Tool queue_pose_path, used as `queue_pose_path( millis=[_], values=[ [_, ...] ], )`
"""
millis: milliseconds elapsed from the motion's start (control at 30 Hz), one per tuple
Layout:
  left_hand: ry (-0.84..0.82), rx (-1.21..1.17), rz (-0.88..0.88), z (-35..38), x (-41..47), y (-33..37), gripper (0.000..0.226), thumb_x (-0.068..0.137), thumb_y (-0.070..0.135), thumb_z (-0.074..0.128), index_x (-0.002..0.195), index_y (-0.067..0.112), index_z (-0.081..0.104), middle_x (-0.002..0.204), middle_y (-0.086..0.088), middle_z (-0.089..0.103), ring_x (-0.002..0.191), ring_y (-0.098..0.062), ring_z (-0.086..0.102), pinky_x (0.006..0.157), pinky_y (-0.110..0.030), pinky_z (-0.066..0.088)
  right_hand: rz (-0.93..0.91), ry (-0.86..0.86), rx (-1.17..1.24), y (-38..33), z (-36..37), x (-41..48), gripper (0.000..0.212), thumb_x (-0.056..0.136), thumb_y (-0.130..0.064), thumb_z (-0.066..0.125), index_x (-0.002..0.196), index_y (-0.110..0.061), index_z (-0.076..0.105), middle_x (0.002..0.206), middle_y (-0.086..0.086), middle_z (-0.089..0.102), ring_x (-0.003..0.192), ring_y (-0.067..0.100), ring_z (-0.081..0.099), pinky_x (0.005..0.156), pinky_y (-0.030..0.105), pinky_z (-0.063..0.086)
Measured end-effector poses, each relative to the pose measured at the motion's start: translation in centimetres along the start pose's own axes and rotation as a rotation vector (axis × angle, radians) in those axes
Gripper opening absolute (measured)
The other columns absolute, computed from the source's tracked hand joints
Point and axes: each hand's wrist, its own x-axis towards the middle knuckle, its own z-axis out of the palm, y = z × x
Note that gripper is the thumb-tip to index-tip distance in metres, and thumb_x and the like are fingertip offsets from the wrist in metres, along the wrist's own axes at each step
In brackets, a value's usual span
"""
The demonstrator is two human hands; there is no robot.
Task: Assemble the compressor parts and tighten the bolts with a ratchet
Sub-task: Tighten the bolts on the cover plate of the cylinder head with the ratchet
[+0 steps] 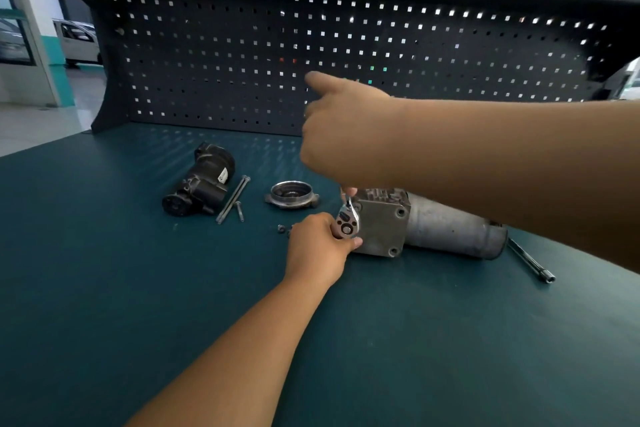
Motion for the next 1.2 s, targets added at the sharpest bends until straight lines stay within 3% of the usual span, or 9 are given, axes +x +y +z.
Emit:
queue_pose_path(
  millis=[133,233,367,533,633,800,967,1100,1200],
  values=[
    [0.004,-0.019,-0.019,0.1,0.1,-0.1,0.021,0.076,0.026,0.074,0.069,0.015,0.058,0.069,-0.002,0.067,0.069,-0.016,0.065,0.062,-0.027,0.048,0.093,-0.083,0.124,1.0,1.0,-1.7,0.057,0.081,-0.057,0.059,0.061,-0.018,0.024,0.062,-0.002,0.029,0.067,0.021,0.042,0.075,0.032,0.044],
    [0.02,-0.004,-0.022,0.1,0.1,-0.2,0.033,0.075,0.026,0.075,0.058,0.018,0.048,0.065,-0.005,0.068,0.065,-0.016,0.065,0.052,-0.021,0.043,0.112,-0.086,0.135,0.9,1.9,-3.4,0.059,0.084,-0.06,0.051,0.06,-0.016,0.021,0.059,-0.002,0.027,0.05,0.017,0.028,0.055,0.029,0.036],
    [0.027,-0.029,-0.017,0.0,0.1,-0.1,0.037,0.074,0.024,0.077,0.056,0.018,0.045,0.061,-0.006,0.068,0.056,-0.014,0.063,0.041,-0.009,0.038,0.132,-0.076,0.212,0.3,3.4,-4.9,0.057,0.087,-0.062,0.04,0.061,-0.015,0.023,0.058,-0.002,0.026,0.052,0.018,0.028,0.054,0.03,0.034],
    [0.0,-0.021,-0.022,0.0,0.1,-0.1,0.023,0.075,0.023,0.075,0.065,0.016,0.056,0.064,-0.004,0.068,0.063,-0.015,0.065,0.06,-0.026,0.05,0.308,-0.112,0.543,-1.7,7.6,-7.2,0.056,0.086,-0.069,0.02,0.063,-0.019,0.031,0.059,-0.005,0.031,0.059,0.021,0.038,0.057,0.028,0.034],
    [0.011,-0.005,-0.025,0.0,0.1,0.0,0.025,0.075,0.025,0.075,0.063,0.018,0.054,0.064,-0.003,0.066,0.066,-0.015,0.064,0.059,-0.025,0.048,0.474,-0.136,0.966,-5.5,10.1,-8.1,0.052,0.089,-0.064,0.026,0.061,-0.021,0.035,0.06,-0.005,0.038,0.056,0.017,0.043,0.054,0.03,0.032],
    [0.048,0.008,-0.026,0.1,0.0,0.0,0.033,0.072,0.025,0.076,0.055,0.021,0.048,0.058,0.0,0.064,0.062,-0.013,0.062,0.051,-0.02,0.041,0.694,0.05,1.586,-12.0,11.3,-7.3,0.051,0.091,-0.053,0.039,0.06,-0.013,0.038,0.055,0.002,0.045,0.054,0.017,0.04,0.06,0.039,0.037],
    [0.042,0.01,-0.028,0.1,0.1,0.0,0.03,0.072,0.022,0.076,0.057,0.019,0.051,0.057,0.0,0.064,0.06,-0.013,0.062,0.05,-0.02,0.042,0.684,0.027,1.902,-12.5,11.5,-7.0,0.047,0.09,-0.05,0.044,0.061,-0.014,0.037,0.047,-0.005,0.04,0.045,0.009,0.036,0.048,0.026,0.032],
    [0.031,0.027,-0.019,0.2,0.3,-0.1,0.031,0.072,0.022,0.077,0.058,0.018,0.05,0.058,0.0,0.061,0.061,-0.016,0.061,0.046,-0.021,0.037,0.591,-0.127,1.346,-8.8,11.3,-7.8,0.048,0.088,-0.058,0.044,0.067,-0.015,0.051,0.058,-0.006,0.048,0.053,0.008,0.045,0.052,0.029,0.035],
    [0.038,0.024,-0.016,0.2,0.3,-0.1,0.038,0.073,0.026,0.077,0.054,0.021,0.044,0.052,0.003,0.059,0.054,-0.01,0.057,0.043,-0.018,0.035,0.561,-0.158,0.997,-4.9,9.6,-7.7,0.051,0.081,-0.067,0.047,0.062,-0.02,0.045,0.061,-0.007,0.045,0.055,0.008,0.043,0.045,0.025,0.028]
  ],
)
